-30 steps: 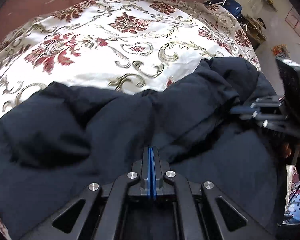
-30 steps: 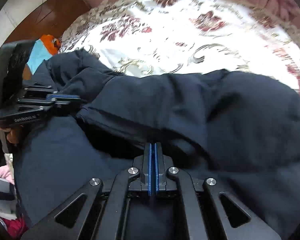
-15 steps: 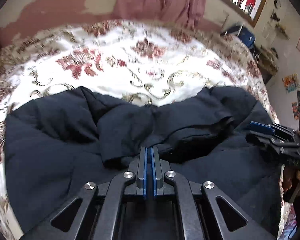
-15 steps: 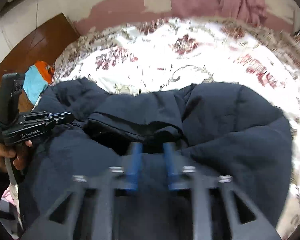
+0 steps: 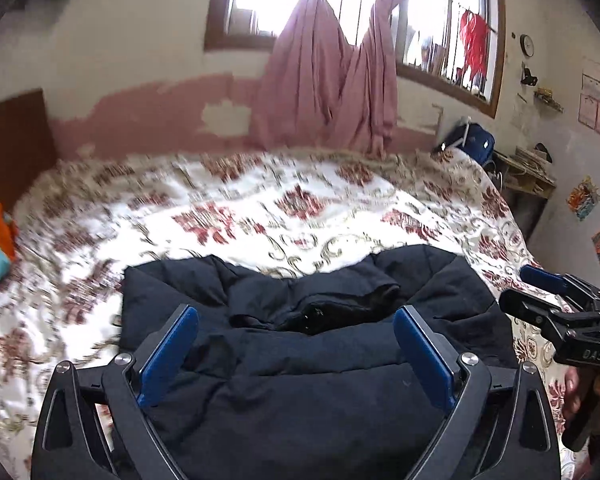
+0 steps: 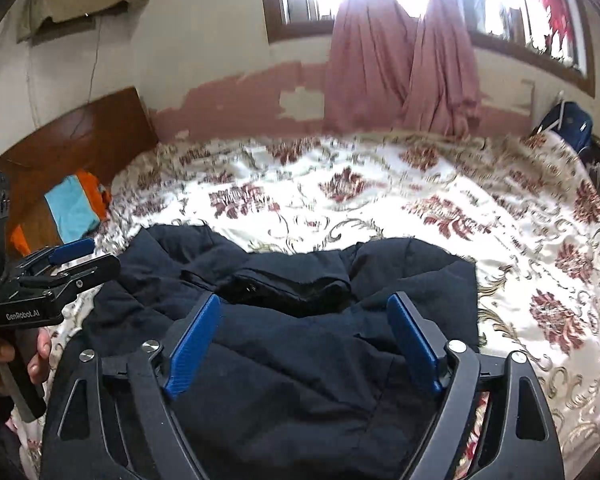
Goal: Fold large clothes
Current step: 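Open both tools and pull them back from the folded jacket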
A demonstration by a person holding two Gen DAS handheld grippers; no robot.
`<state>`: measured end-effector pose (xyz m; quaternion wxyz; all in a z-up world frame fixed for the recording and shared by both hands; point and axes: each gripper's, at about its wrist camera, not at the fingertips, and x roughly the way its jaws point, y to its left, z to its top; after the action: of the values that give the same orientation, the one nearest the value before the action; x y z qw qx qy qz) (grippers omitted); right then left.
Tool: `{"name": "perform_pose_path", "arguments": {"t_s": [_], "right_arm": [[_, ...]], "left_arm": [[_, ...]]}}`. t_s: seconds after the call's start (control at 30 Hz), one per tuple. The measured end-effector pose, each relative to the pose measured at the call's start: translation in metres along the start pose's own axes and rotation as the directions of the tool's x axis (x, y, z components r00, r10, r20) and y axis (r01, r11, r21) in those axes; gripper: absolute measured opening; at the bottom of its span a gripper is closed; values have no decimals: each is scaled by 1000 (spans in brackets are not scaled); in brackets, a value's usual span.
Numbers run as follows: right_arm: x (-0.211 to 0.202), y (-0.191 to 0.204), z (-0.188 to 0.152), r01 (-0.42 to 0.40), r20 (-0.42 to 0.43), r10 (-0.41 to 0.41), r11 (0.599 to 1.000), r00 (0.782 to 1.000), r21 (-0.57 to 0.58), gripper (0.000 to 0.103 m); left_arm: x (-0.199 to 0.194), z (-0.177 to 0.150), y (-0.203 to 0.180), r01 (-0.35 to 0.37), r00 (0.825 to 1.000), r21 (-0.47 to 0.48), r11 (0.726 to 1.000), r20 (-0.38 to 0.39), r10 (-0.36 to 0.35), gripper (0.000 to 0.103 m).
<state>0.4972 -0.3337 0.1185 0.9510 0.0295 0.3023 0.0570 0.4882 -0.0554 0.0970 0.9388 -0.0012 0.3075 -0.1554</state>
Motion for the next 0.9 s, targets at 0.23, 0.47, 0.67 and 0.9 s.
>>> {"name": "perform_pose_path", "arguments": {"t_s": [0.23,0.47,0.67,0.9], "right_arm": [[-62,27,-14,27,101,-24,999,995,-32,92],[-112,50,-45,35,149,-27,998,989,-53,98],[-146,60,-83,48,170,-37,997,985,-57,98],[-184,59,-131,46,185,-38,998,982,-41,99]], "left_arm": [[-76,-14,-13,-78,989,34,996,130,72,103],[-130,-46,-17,-89,980,19,996,179,85,103],[-170,-84,-26,-101,972,36,994,218,91,103],[-202,-124,-36,-103,972,32,994,213,94,103]]}}
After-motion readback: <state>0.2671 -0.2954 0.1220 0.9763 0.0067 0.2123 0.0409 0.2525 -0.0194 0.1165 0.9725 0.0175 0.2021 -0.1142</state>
